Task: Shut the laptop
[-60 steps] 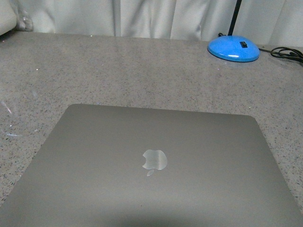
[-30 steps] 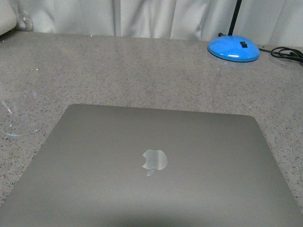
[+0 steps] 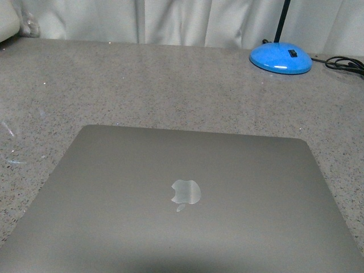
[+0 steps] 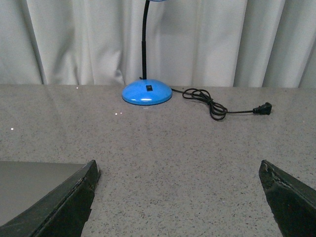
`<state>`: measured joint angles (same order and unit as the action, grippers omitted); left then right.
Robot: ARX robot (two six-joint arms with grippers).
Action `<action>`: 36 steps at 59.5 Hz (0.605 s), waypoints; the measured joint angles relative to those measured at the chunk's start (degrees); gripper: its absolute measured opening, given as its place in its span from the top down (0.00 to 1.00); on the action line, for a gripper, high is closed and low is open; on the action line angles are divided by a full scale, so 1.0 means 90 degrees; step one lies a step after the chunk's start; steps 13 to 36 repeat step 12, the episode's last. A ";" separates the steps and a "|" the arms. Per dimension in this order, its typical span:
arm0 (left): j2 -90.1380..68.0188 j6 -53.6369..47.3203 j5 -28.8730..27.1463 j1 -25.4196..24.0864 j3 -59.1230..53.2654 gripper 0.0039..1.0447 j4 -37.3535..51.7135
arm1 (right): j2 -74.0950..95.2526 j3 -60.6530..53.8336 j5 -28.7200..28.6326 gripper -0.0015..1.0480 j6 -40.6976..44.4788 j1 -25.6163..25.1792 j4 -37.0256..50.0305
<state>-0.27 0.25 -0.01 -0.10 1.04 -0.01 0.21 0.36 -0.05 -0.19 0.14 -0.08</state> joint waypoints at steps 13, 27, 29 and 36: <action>0.0000 0.0000 0.0002 0.0000 0.0000 0.06 0.0000 | 0.0000 0.0000 0.0000 0.09 0.0000 0.0000 0.0000; 0.0000 0.0000 0.0002 0.0000 0.0000 0.06 0.0000 | 0.0000 0.0000 0.0000 0.09 0.0000 0.0000 0.0000; 0.0000 0.0000 0.0002 0.0000 0.0000 0.06 0.0000 | 0.0000 0.0000 0.0000 0.09 0.0000 0.0000 0.0000; 0.0000 0.0000 0.0002 0.0000 0.0000 0.06 0.0000 | 0.0000 0.0000 0.0000 0.09 0.0000 0.0000 0.0000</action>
